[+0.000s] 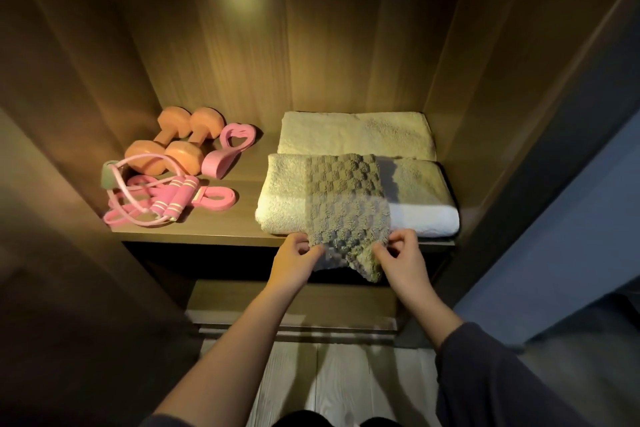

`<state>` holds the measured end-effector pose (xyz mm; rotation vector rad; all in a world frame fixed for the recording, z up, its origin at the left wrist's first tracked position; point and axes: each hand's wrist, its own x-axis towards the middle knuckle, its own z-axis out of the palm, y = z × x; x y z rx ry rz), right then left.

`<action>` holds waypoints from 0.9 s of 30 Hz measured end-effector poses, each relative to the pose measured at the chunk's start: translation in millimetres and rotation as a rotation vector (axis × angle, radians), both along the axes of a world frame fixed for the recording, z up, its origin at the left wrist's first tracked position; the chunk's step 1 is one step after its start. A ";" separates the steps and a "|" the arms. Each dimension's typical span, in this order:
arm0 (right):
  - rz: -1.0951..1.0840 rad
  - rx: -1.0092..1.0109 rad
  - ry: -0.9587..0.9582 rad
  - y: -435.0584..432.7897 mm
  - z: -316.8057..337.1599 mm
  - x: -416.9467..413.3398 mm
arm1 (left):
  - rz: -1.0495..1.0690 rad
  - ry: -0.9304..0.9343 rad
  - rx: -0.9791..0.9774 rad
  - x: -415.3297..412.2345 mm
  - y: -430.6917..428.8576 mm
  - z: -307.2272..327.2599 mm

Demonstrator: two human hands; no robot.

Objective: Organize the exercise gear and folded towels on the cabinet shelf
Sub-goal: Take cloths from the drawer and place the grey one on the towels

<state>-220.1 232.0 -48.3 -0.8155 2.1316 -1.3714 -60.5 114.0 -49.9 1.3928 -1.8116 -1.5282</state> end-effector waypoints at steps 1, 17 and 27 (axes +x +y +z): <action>-0.008 -0.021 -0.054 -0.8 -0.1 -2.1 | -0.019 -0.008 -0.012 -0.7 -0.8 1.2; 0.141 -0.141 -0.331 28.8 13.5 3.2 | 0.008 0.313 0.105 27.6 31.9 15.0; 0.414 -0.139 -0.131 73.3 54.1 8.4 | -0.229 0.289 -0.178 60.3 43.3 41.8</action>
